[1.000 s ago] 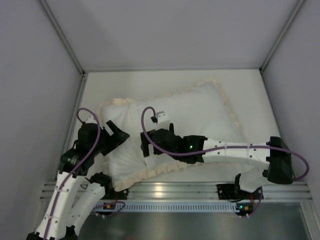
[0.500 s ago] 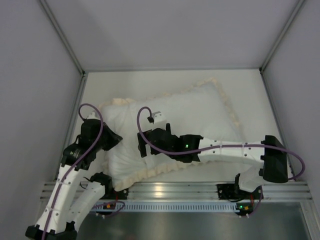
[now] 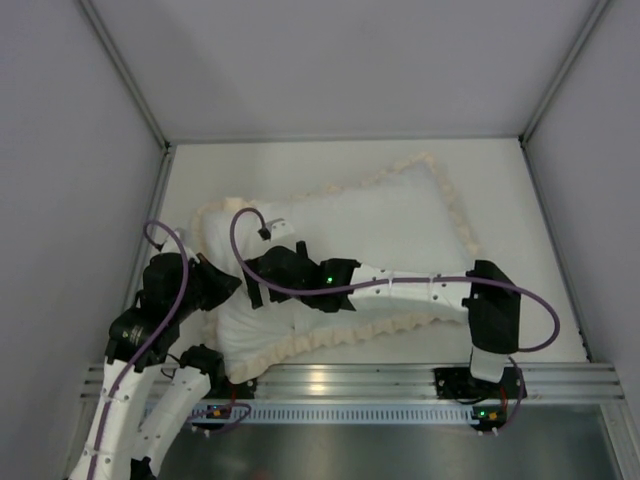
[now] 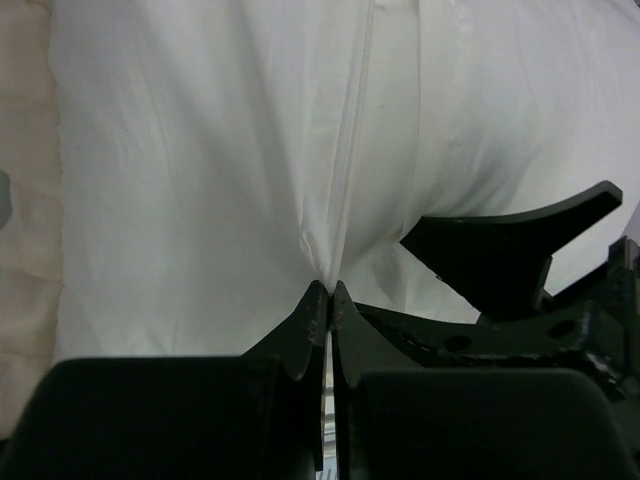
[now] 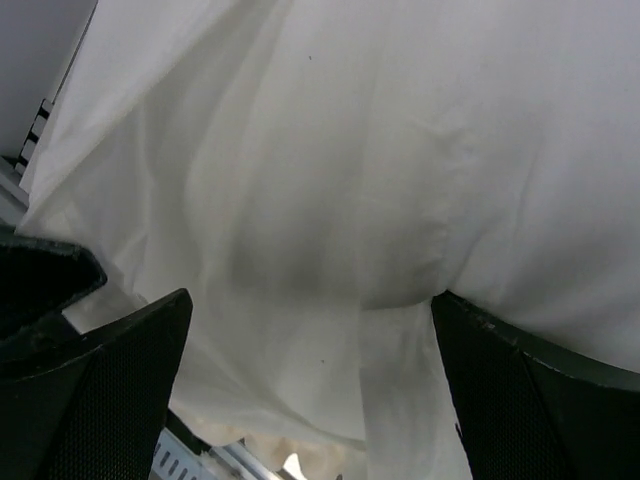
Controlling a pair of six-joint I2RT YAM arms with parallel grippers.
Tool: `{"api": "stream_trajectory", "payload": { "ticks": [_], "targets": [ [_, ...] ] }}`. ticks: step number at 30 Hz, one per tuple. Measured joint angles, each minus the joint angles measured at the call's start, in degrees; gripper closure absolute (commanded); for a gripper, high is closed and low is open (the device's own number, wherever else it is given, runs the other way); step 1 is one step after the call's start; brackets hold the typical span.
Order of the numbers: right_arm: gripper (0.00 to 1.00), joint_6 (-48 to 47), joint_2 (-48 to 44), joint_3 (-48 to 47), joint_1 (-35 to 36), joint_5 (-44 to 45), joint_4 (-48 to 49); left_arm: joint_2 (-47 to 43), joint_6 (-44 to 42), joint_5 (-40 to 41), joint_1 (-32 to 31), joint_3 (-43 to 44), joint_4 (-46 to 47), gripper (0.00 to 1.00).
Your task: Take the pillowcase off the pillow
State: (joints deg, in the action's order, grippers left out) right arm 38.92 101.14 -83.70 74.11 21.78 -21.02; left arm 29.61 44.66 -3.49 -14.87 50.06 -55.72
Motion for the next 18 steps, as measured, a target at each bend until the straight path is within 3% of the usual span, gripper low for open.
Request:
{"api": "stream_trajectory", "payload": {
  "ticks": [8, 12, 15, 16, 17, 18],
  "targets": [
    [0.01, -0.13, 7.78, -3.89, 0.00, 1.01, -0.33, -0.26, -1.03, -0.20, 0.00, -0.39, -1.11, 1.00],
    [0.16, 2.43, 10.75, -6.54, 0.13, 5.46, -1.79, -0.63, -1.05, -0.07, 0.00, -1.14, -1.18, 1.00],
    [0.60, 4.87, 12.00, -6.73, 0.39, 9.60, -2.54, -1.16, -1.03, 0.09, 0.00, -1.18, -1.14, 1.00],
    [0.89, 5.40, 12.33, -6.73, 0.42, 10.64, -2.54, -1.27, -1.01, 0.09, 0.00, -1.18, -1.14, 1.00],
    [1.00, 6.08, 12.61, -6.73, 0.42, 11.65, -2.47, -1.38, -0.94, 0.07, 0.00, -1.18, -1.11, 1.00],
    [1.00, 6.80, 12.79, -6.73, 0.42, 12.46, -2.38, -1.40, -0.90, -0.02, 0.00, -1.18, -1.09, 1.00]
  ]
}}
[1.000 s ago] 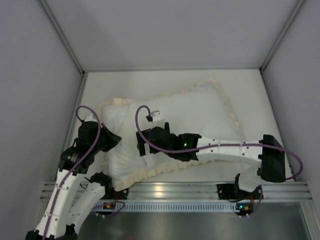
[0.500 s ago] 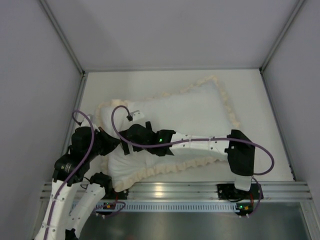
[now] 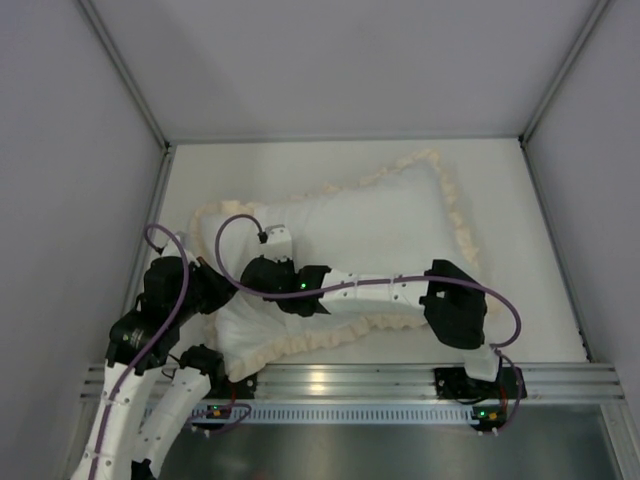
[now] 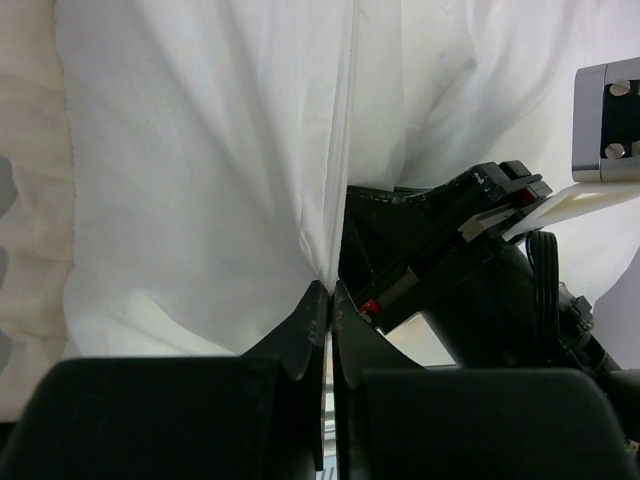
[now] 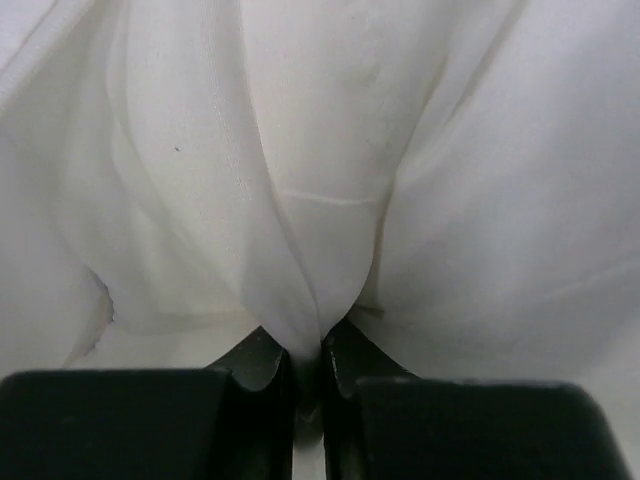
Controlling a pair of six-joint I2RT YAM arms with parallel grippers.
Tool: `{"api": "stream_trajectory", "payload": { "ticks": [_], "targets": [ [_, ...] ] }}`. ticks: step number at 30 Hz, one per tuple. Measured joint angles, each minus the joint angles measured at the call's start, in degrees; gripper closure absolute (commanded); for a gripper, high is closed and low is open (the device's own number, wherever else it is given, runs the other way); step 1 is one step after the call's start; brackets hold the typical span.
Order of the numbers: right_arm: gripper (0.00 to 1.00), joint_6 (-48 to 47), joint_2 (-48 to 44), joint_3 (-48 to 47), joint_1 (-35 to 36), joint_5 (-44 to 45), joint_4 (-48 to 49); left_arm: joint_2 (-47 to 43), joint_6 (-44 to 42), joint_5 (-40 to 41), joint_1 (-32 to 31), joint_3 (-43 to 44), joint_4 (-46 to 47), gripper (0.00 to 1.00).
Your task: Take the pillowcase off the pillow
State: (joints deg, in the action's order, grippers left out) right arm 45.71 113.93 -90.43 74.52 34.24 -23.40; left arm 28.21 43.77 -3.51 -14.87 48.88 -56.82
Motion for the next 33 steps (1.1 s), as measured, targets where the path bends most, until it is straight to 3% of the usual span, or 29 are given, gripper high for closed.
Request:
{"api": "stream_trajectory", "payload": {
  "ticks": [5, 10, 19, 25, 28, 29, 30, 32, 33],
  "targets": [
    [1.00, 1.92, -0.59, 1.75, -0.09, 2.14, 1.66, 0.04, -0.02, -0.04, 0.00, 0.00, 0.11, 1.00],
    [1.00, 2.47, -7.15, 10.71, -2.84, 0.00, 6.80, 0.13, -0.07, 0.35, 0.00, -0.15, 0.24, 1.00],
    [1.00, -1.18, -27.04, 28.59, -17.86, -11.96, 10.19, 3.15, 1.95, -1.66, -0.31, -8.07, 7.80, 1.00],
    [1.00, 0.15, -30.58, 29.83, -29.79, -29.00, 13.68, 8.22, 3.34, -6.03, -0.55, -9.84, 14.14, 1.00],
    [1.00, 0.85, -30.58, 30.05, -33.27, -33.35, 14.43, 10.54, 3.30, -6.88, -0.55, -9.90, 16.39, 1.00],
    [1.00, 0.81, -30.58, 30.05, -33.35, -33.92, 14.62, 11.13, 3.28, -7.23, -0.55, -10.10, 16.87, 0.96],
    [1.00, 0.79, -30.58, 30.05, -33.14, -34.10, 14.64, 11.50, 3.26, -7.65, -0.55, -10.36, 17.18, 0.78],
    [1.00, 0.50, -30.58, 30.14, -32.33, -33.68, 14.71, 12.11, 2.73, -8.17, -0.52, -10.71, 17.22, 0.53],
    [1.00, 0.37, -30.60, 30.29, -31.85, -32.96, 15.08, 12.39, 2.27, -8.46, -0.48, -10.75, 17.09, 0.36]
  ]
}}
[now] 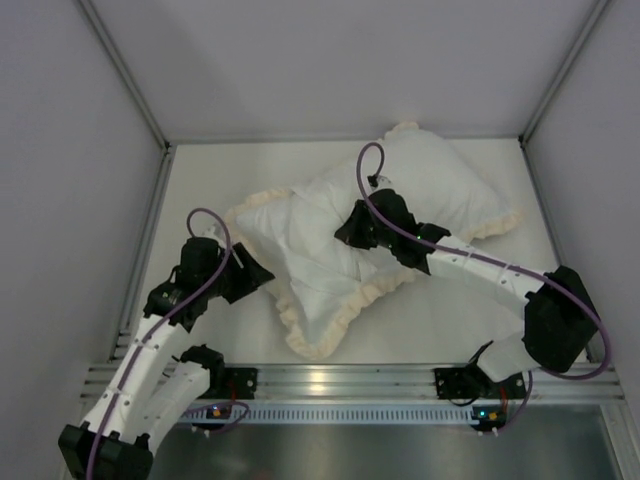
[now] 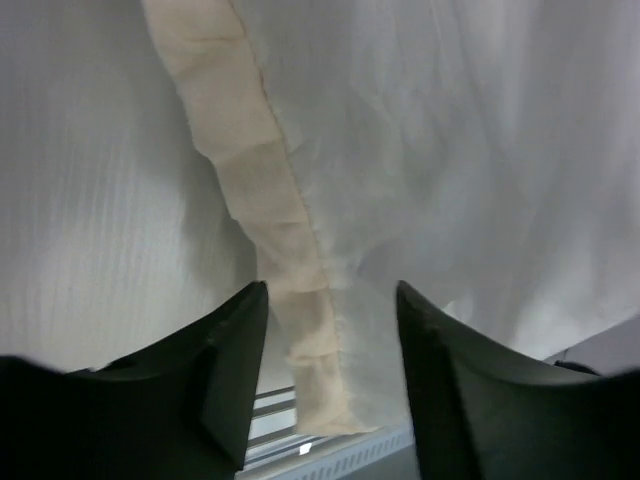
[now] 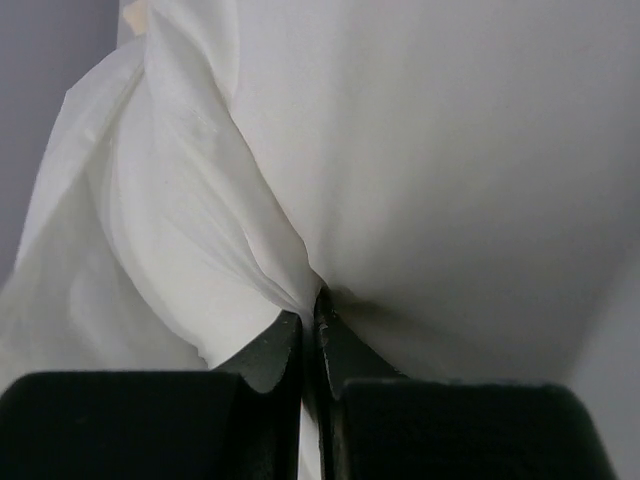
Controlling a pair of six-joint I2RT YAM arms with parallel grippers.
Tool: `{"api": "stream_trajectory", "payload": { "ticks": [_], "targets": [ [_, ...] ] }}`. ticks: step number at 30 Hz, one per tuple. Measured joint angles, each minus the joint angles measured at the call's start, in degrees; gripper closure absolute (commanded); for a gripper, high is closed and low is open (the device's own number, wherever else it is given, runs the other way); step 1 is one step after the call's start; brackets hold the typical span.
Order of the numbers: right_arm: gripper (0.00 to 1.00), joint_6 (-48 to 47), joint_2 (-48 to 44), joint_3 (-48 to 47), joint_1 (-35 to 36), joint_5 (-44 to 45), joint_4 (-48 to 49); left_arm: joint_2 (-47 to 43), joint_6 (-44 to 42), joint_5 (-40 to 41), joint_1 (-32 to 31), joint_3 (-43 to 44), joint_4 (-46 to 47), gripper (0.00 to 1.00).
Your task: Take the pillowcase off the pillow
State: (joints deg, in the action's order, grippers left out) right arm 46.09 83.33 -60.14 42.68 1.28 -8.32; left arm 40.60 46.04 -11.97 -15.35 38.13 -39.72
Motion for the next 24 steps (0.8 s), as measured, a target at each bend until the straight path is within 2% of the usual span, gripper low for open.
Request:
{"api": "stream_trajectory", "payload": {
  "ticks": [1, 4, 7, 11, 15, 19, 24],
  "targets": [
    [1.00, -0.02, -0.04, 0.33, 0.50, 0.81, 0.46, 0.79, -0.17, -0.48, 0.09, 0.07, -0.07, 0.11],
    [1.00, -0.02, -0.04, 2.10, 2.78, 3.45, 2.25, 3.54, -1.18, -2.40, 0.11, 1.20, -0.20, 0.04],
    [1.00, -0.09, 0.44, 2.75, 5.31, 6.43, 2.86, 4.63, -1.16, -7.13, 0.11, 2.29, 0.13, 0.02],
    [1.00, -0.35, 1.75, 2.73, 7.50, 9.53, 3.74, -0.15, -0.52, -11.04, 0.09, 2.73, -0.26, 0.01],
    [1.00, -0.37, 2.36, 2.73, 9.49, 12.74, 4.48, -1.73, 0.92, -13.27, -0.13, 7.50, -0.37, 0.01],
    [1.00, -0.33, 2.36, 2.73, 10.75, 14.86, 4.50, 1.88, 2.60, -12.07, -1.66, 10.84, 0.22, 0.01],
    [1.00, -0.31, 2.34, 2.73, 11.54, 16.70, 4.48, 12.09, 3.72, -5.95, -7.87, 15.28, 0.28, 0.01]
  ]
}}
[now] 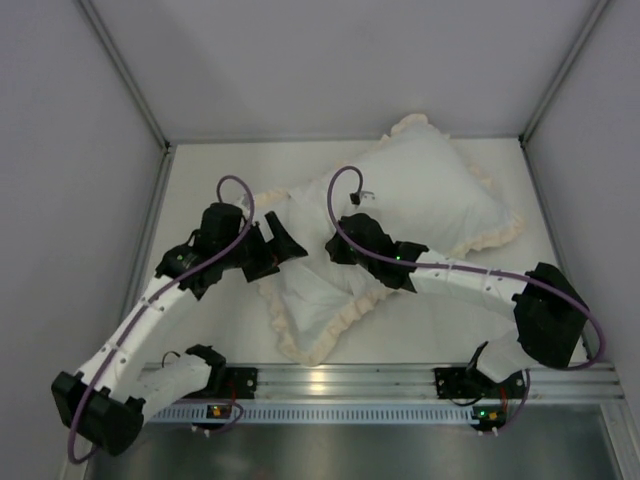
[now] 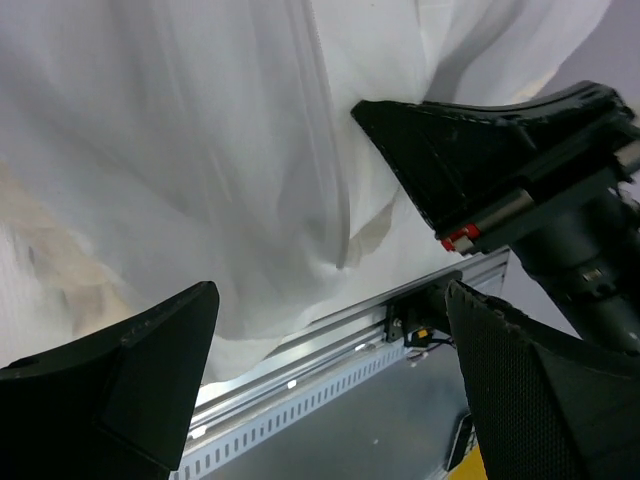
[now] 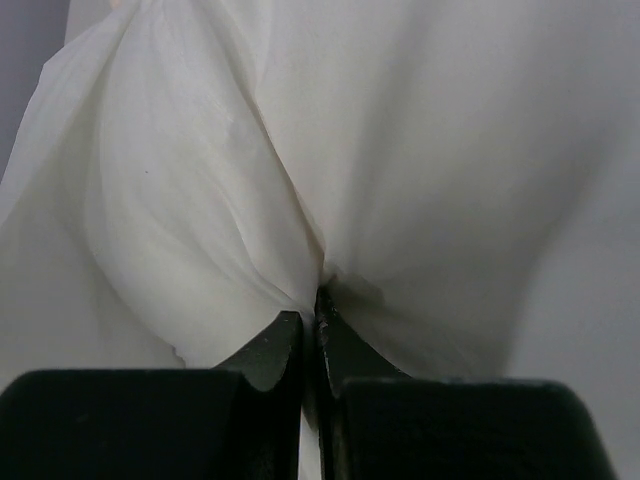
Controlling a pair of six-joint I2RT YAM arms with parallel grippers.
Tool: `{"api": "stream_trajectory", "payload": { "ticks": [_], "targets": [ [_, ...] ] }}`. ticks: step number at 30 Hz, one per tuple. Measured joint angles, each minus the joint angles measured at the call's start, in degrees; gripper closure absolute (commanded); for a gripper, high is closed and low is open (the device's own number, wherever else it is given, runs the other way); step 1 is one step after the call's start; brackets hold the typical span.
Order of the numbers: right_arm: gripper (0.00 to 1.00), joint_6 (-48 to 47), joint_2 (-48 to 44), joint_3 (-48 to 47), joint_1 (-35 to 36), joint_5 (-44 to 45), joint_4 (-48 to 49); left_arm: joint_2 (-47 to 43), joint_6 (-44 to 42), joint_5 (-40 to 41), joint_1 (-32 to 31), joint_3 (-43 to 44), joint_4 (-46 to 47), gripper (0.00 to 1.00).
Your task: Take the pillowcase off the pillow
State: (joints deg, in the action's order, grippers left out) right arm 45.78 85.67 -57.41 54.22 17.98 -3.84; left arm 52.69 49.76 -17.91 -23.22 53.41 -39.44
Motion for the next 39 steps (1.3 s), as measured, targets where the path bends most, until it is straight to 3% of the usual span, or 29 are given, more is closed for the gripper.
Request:
{"api": "stream_trajectory", "payload": {
  "ticks": [6, 10, 11, 12, 13, 14, 20, 28, 29, 30, 31, 32, 35, 39],
  "targets": [
    [1.00, -0.02, -0.11, 0.00, 0.55, 1.38, -0.17, 9.75, 0.04, 7.04, -5.20, 1.16, 0.28, 0.07],
    [1.00, -0.15, -0.24, 0.00, 0.79, 1.90, -0.33, 9.57, -0.11, 9.68, -5.57, 1.03, 0.55, 0.42],
    [1.00, -0.15, -0.26, 0.00, 0.83, 1.97, -0.39, 9.57, -0.22, 10.10, -5.95, 0.68, 0.79, 0.68],
    [1.00, -0.15, -0.31, 0.00, 0.87, 2.01, -0.42, 9.57, -0.13, 10.36, -6.25, 0.24, 0.83, 0.74],
    [1.00, -0.15, -0.33, 0.00, 0.90, 2.14, -0.44, 9.53, -0.55, 10.43, -6.67, -0.33, 0.85, 0.91],
    [1.00, -0.17, -0.33, 0.00, 0.94, 2.21, -0.44, 9.38, -0.39, 10.82, -7.30, -0.96, 0.92, 0.98],
    [1.00, -0.17, -0.33, -0.13, 1.38, 2.58, -1.90, 3.52, 0.83, 12.28, -12.44, -6.14, 2.19, 1.00],
    [1.00, 0.46, 1.77, -4.50, 2.49, 0.94, -8.83, -20.52, 7.98, 12.68, -19.28, -23.17, 5.75, 1.00],
    [0.93, 0.42, 2.73, -5.84, 2.56, -0.13, -9.51, -21.97, 8.61, 12.37, -19.34, -24.79, 5.79, 1.00],
    [0.74, 0.24, 3.87, -7.26, 2.58, -1.20, -9.66, -22.43, 8.92, 12.20, -19.39, -26.05, 5.75, 1.00],
    [0.34, -0.09, 4.70, -8.22, 2.62, -1.99, -9.64, -22.23, 9.09, 12.13, -19.43, -26.62, 5.70, 1.00],
    [0.25, -0.39, 5.49, -9.14, 2.82, -2.62, -9.46, -21.42, 9.09, 12.11, -19.47, -26.82, 5.38, 1.00],
    [0.04, -2.67, 5.33, -9.57, 4.24, -1.88, -9.73, -17.62, 8.66, 11.87, -19.96, -26.23, 5.44, 1.00],
    [0.01, -4.31, -0.48, -8.11, 8.57, 2.01, -13.73, -12.09, 7.74, 11.89, -20.20, -24.24, 5.57, 1.00]
  ]
}}
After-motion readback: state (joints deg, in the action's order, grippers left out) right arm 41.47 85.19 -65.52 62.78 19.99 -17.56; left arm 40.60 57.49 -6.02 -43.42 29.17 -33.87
